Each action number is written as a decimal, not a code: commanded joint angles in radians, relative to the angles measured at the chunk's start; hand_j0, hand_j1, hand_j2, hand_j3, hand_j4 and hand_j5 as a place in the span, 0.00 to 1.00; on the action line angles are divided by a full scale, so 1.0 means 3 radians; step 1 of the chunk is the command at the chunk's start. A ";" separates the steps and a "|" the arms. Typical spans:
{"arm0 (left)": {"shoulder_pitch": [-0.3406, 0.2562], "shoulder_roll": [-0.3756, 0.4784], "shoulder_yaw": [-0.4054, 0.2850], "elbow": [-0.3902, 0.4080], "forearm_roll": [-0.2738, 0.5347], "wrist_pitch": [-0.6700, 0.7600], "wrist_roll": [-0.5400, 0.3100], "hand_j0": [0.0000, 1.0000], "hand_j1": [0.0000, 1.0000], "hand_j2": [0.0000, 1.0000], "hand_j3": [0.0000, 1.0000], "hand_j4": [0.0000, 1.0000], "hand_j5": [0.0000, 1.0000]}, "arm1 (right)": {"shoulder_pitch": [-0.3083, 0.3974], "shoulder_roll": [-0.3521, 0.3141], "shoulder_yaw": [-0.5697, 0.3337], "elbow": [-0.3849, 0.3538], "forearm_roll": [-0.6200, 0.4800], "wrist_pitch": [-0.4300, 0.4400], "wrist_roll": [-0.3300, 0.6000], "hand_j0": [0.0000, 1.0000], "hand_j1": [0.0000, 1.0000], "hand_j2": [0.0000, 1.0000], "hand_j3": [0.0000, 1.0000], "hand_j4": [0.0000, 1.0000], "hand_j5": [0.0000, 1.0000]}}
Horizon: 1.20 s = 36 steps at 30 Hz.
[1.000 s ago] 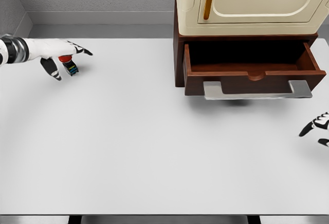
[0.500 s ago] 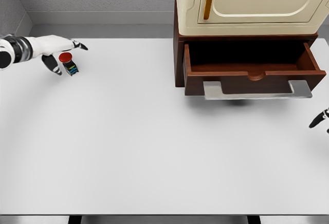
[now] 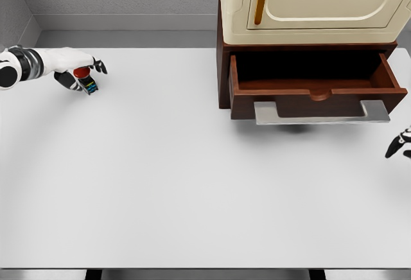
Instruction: Put the switch into the drawer with left arm, and close the drawer with right arm
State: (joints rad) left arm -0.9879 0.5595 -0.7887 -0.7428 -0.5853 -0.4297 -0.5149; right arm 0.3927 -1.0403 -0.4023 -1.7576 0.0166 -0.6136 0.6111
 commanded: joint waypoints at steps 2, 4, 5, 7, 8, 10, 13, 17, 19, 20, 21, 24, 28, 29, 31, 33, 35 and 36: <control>0.0000 0.0001 0.0006 0.0001 0.0008 0.0006 0.0003 0.73 0.73 0.73 0.73 0.73 0.73 | 0.0000 -0.0061 0.0047 -0.0001 -0.0019 0.0009 -0.0001 0.49 0.49 0.49 0.49 0.49 0.49; 0.0000 0.0006 0.0006 0.0001 0.0008 0.0006 0.0003 0.67 0.67 0.67 0.67 0.67 0.67 | -0.0005 -0.0066 0.0088 -0.0001 -0.0019 0.0009 -0.0001 0.49 0.49 0.49 0.49 0.49 0.49; 0.0000 0.0006 0.0006 0.0001 0.0008 0.0006 -0.0002 0.65 0.65 0.65 0.65 0.65 0.65 | -0.0005 -0.0066 0.0093 -0.0001 -0.0019 0.0009 -0.0001 0.49 0.49 0.49 0.49 0.49 0.49; 0.0000 0.0006 0.0001 0.0001 0.0008 0.0001 0.0003 0.57 0.57 0.57 0.57 0.57 0.57 | -0.0015 -0.0066 0.0093 -0.0001 -0.0019 0.0009 -0.0001 0.49 0.49 0.49 0.49 0.49 0.49; 0.0000 0.0006 0.0001 0.0001 0.0003 -0.0004 0.0003 0.54 0.54 0.54 0.54 0.54 0.54 | -0.0010 -0.0066 0.0093 -0.0001 -0.0019 0.0009 -0.0001 0.49 0.49 0.49 0.49 0.49 0.49; 0.0000 0.0006 0.0001 0.0001 -0.0043 -0.0004 0.0003 0.54 0.54 0.54 0.54 0.54 0.54 | -0.0015 -0.0066 0.0093 -0.0001 -0.0019 0.0009 -0.0001 0.49 0.49 0.49 0.49 0.49 0.49; 0.0000 0.0006 0.0001 -0.0004 -0.0048 -0.0010 0.0003 0.51 0.51 0.51 0.51 0.51 0.51 | -0.0010 -0.0066 0.0093 -0.0001 -0.0025 0.0009 -0.0001 0.49 0.49 0.49 0.49 0.49 0.49; 0.0000 0.0012 0.0001 -0.0029 -0.0053 -0.0040 0.0003 0.49 0.49 0.49 0.49 0.49 0.49 | -0.0010 -0.0066 0.0093 -0.0001 -0.0025 0.0009 -0.0001 0.49 0.49 0.49 0.49 0.49 0.49; -0.0010 0.0042 0.0001 -0.0050 -0.0053 -0.0051 0.0003 0.49 0.49 0.49 0.49 0.49 0.49 | -0.0010 -0.0066 0.0093 -0.0001 -0.0025 0.0009 -0.0001 0.49 0.49 0.49 0.49 0.49 0.49; -0.0026 0.0047 0.0001 -0.0050 -0.0048 -0.0056 0.0003 0.49 0.49 0.49 0.49 0.49 0.49 | -0.0010 -0.0061 0.0093 -0.0001 -0.0024 0.0009 -0.0001 0.49 0.49 0.49 0.49 0.49 0.49; -0.0031 0.0047 0.0001 -0.0055 -0.0048 -0.0101 0.0024 0.49 0.49 0.49 0.49 0.49 0.49 | -0.0010 -0.0066 0.0093 -0.0001 -0.0019 0.0009 -0.0001 0.49 0.49 0.49 0.49 0.49 0.49; -0.0061 0.0047 0.0001 -0.0060 -0.0043 -0.0280 0.0044 0.49 0.49 0.49 0.49 0.49 0.49 | -0.0010 -0.0066 0.0093 -0.0001 -0.0019 0.0009 -0.0001 0.50 0.50 0.50 0.50 0.50 0.50; -0.0112 0.0058 0.0006 -0.0065 -0.0038 -0.0500 0.0044 0.49 0.49 0.49 0.49 0.49 0.49 | -0.0010 -0.0066 0.0093 -0.0001 -0.0025 0.0009 -0.0001 0.50 0.50 0.50 0.50 0.50 0.50; -0.0128 0.0063 0.0006 -0.0091 -0.0038 -0.0521 0.0044 0.49 0.49 0.49 0.49 0.49 0.49 | -0.0010 -0.0066 0.0093 -0.0001 -0.0019 0.0009 -0.0001 0.50 0.50 0.50 0.50 0.50 0.50; -0.0133 0.0083 0.0006 -0.0147 -0.0033 -0.0526 0.0044 0.47 0.47 0.47 0.47 0.47 0.47 | -0.0010 -0.0066 0.0093 -0.0001 -0.0025 0.0009 -0.0001 0.50 0.50 0.50 0.50 0.50 0.50; -0.0138 0.0104 0.0006 -0.0213 -0.0028 -0.0604 0.0044 0.44 0.44 0.44 0.44 0.44 0.44 | -0.0010 -0.0061 0.0093 -0.0001 -0.0025 0.0009 -0.0001 0.50 0.50 0.50 0.50 0.50 0.50; -0.0133 0.0104 0.0006 -0.0285 -0.0028 -0.0604 0.0044 0.41 0.41 0.41 0.41 0.41 0.41 | -0.0010 -0.0061 0.0093 -0.0001 -0.0024 0.0009 -0.0001 0.50 0.50 0.50 0.50 0.50 0.50; -0.0133 0.0129 0.0006 -0.0351 -0.0028 -0.0604 0.0044 0.41 0.41 0.41 0.41 0.41 0.41 | -0.0010 -0.0066 0.0093 -0.0001 -0.0025 0.0009 -0.0001 0.50 0.50 0.50 0.50 0.50 0.50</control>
State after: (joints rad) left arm -1.0293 0.5914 -0.7890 -0.8228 -0.5985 -0.6060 -0.5023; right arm 0.3896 -1.0586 -0.3744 -1.7576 0.0160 -0.6137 0.6112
